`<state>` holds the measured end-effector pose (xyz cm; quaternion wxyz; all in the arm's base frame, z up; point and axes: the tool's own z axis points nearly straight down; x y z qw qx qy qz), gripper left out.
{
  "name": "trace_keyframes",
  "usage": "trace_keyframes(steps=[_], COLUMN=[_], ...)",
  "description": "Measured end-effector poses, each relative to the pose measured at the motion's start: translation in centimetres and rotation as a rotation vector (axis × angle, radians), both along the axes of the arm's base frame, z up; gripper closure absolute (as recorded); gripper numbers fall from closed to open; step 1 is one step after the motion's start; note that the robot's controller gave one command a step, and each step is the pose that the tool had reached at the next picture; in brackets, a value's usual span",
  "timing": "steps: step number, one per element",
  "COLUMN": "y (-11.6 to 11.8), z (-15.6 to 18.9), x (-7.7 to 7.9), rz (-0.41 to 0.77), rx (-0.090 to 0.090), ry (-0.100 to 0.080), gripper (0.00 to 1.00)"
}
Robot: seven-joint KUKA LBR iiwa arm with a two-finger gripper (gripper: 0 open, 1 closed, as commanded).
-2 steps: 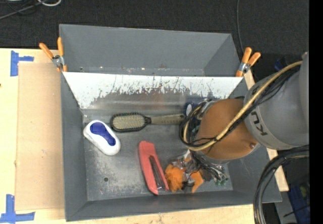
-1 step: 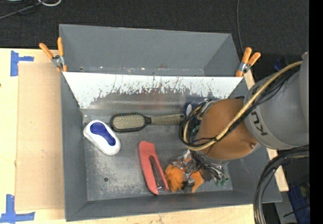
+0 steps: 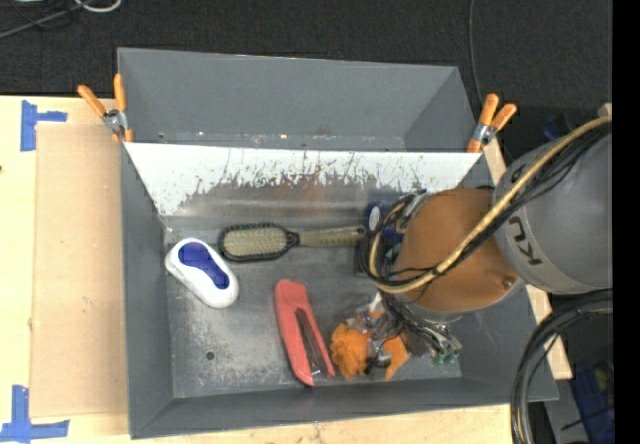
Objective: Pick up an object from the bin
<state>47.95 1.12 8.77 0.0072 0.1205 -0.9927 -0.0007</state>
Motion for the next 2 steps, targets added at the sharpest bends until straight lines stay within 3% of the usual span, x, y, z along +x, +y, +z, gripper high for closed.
trace_keyframes(steps=[2], y=[0.1], z=[3.4], x=[0.1], rz=[-0.003], rx=[0.000], ry=[-0.003], gripper=[1.00])
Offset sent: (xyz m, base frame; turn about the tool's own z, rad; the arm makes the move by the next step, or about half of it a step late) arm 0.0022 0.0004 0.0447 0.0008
